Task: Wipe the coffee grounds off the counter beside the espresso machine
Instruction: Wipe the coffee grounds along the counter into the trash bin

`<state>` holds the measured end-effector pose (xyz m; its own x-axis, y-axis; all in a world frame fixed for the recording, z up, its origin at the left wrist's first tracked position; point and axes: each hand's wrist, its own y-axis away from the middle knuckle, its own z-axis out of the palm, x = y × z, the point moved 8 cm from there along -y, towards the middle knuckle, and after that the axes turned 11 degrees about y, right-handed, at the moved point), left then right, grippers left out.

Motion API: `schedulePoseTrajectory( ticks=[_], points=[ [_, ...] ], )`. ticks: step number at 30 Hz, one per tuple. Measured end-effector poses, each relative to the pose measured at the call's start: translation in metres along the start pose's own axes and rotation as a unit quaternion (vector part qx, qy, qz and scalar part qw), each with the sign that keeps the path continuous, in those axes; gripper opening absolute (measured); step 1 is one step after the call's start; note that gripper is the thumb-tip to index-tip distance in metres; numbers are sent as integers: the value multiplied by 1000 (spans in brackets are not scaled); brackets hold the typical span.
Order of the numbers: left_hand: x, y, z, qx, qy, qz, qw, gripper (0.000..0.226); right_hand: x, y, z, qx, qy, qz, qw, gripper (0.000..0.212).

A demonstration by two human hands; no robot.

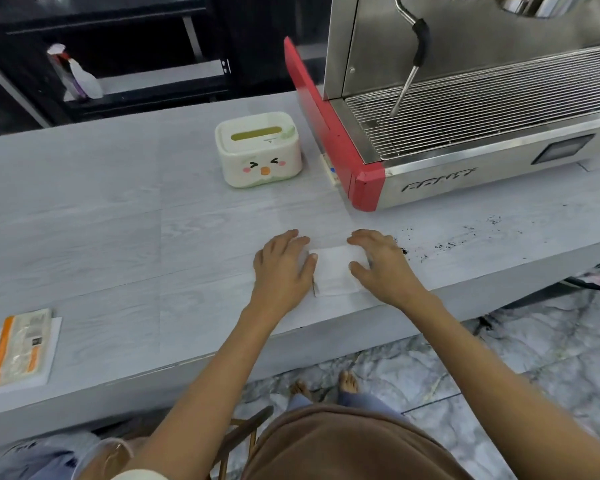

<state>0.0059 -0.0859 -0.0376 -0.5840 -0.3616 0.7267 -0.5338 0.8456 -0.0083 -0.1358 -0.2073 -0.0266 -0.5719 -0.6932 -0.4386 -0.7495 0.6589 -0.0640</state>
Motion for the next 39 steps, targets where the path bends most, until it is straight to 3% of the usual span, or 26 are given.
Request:
schedulePoseTrajectory(
  ticks=[2, 4, 9, 22, 39],
  points=[
    [-8, 4, 2, 27, -29, -16, 999, 54, -12, 9, -4, 64, 113, -15, 991, 44],
    [-15, 8, 5, 41, -52, -32, 997, 59, -32, 19, 0, 103, 133, -45, 985, 40],
    [-23, 16, 10, 58, -119, -57, 990, 64, -57, 34, 46, 48, 134, -109, 984, 44],
    [-16, 9, 28, 51, -157, -66, 984, 66, -16, 34, 44, 21, 187, -48, 981, 50],
    [32, -15, 83, 22, -165, -47, 985, 66, 58, 25, 10, 32, 157, 13, 987, 51]
  ],
)
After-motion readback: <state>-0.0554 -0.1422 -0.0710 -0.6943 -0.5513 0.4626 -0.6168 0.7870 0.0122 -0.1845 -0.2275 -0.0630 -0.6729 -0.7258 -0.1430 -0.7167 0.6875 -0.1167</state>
